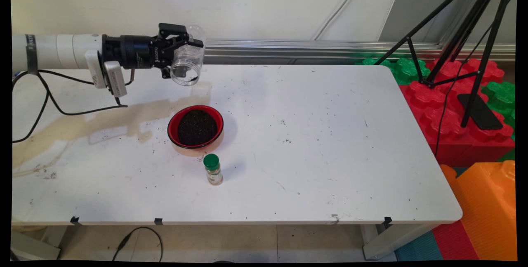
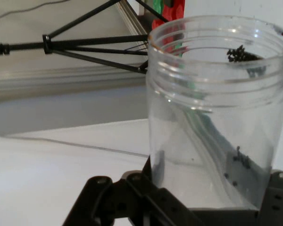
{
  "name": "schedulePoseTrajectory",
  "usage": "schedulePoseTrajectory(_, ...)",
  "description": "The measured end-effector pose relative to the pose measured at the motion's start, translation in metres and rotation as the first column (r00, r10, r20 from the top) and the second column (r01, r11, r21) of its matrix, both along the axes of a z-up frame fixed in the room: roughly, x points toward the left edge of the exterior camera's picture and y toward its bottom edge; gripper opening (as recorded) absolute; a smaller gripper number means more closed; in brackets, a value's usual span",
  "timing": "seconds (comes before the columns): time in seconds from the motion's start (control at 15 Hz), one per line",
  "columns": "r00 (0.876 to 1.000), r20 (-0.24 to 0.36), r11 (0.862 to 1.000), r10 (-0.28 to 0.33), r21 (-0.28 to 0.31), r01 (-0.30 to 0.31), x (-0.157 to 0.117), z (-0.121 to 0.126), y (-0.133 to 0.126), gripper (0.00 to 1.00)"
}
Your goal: Pour the black seasoning powder in the red bowl
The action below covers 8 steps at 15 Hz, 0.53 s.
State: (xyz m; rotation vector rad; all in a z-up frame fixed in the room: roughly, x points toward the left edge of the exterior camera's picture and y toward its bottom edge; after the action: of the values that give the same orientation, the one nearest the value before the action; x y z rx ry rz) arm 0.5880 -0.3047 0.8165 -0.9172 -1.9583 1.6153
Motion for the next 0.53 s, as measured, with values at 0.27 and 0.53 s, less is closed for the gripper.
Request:
schedulePoseTrajectory(0.27,0.995,-0.089,0.992,0.048,0.124,-0.036,0.0033,0.0001,0.0016,0.00)
schedulePoseTrajectory(0.53,0.979,-0.172,0.967,0.106,0.246,-0.062,0.0067,0.0012,0.0033,0.00)
